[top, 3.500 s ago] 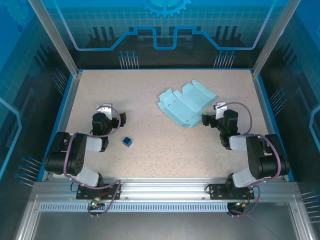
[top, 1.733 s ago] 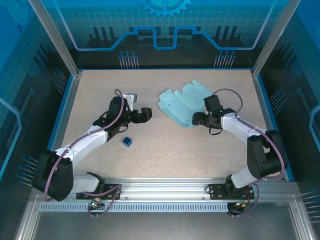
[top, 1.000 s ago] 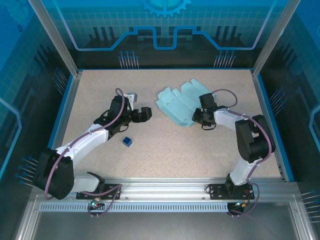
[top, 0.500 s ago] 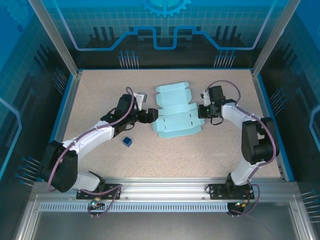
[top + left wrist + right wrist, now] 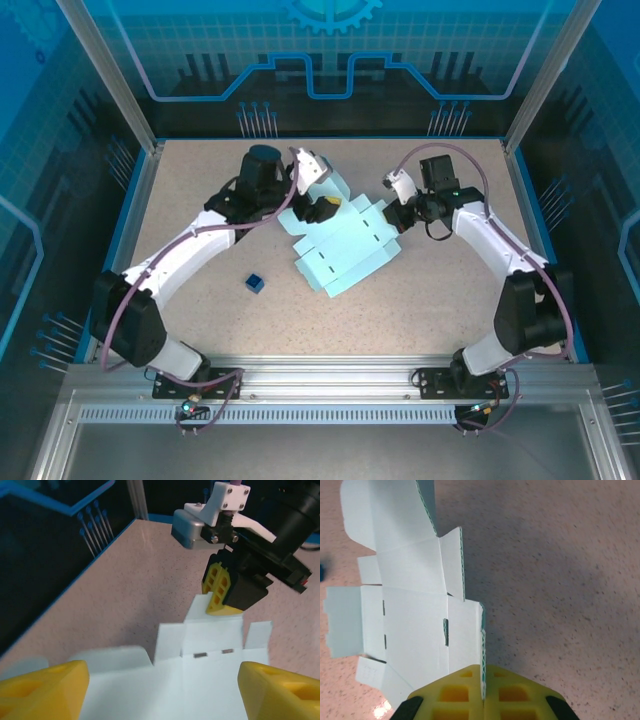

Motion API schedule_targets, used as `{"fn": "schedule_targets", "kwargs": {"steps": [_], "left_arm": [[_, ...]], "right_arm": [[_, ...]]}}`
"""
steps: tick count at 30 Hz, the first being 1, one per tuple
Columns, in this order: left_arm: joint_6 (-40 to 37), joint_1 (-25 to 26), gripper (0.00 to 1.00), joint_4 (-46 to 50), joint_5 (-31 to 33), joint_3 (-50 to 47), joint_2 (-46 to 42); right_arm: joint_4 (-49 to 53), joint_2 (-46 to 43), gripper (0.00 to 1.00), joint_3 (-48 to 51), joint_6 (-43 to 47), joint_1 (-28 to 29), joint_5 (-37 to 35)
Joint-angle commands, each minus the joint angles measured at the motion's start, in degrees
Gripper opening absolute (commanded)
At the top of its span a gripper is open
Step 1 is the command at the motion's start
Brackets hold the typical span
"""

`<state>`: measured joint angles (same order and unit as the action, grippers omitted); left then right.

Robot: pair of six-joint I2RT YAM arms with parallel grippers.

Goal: Fold the paper box

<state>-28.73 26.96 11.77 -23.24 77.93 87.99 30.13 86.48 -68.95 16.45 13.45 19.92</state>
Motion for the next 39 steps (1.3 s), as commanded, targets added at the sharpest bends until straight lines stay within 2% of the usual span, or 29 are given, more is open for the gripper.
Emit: {"fn": "schedule_targets", "kwargs": {"steps": [1, 8, 16, 22, 27, 39], "left_arm": [[-19.49, 0.4, 0.81, 15.0, -4.85, 8.15, 3.3], [-34.37, 0.38, 0.86, 31.62, -5.02, 21.63, 8.6], [-43.49, 0.75, 0.83, 48.6, 0.15, 36.72, 17.33], [-46.82, 0.97, 0.75, 56.03, 2.87, 42.73, 21.39], [-48.66, 1.09, 0.66, 55.88, 5.06, 42.78, 22.3], [-48.41, 1.26, 0.31, 52.92, 6.72, 42.64, 22.71]], "right_arm": [[3.85, -2.79, 0.0, -2.03, 5.04, 1.78, 3.28], [7.64, -4.62, 0.0, -4.83, 8.3, 2.99, 4.02], [10.73, -5.15, 0.0, -7.22, 9.81, 4.03, 3.76], [11.71, -5.44, 0.0, -8.34, 10.14, 4.12, 2.82], [12.36, -5.61, 0.0, -9.03, 10.53, 4.21, 2.75], [13.03, -5.35, 0.0, -10.93, 10.72, 4.39, 2.43]]}}
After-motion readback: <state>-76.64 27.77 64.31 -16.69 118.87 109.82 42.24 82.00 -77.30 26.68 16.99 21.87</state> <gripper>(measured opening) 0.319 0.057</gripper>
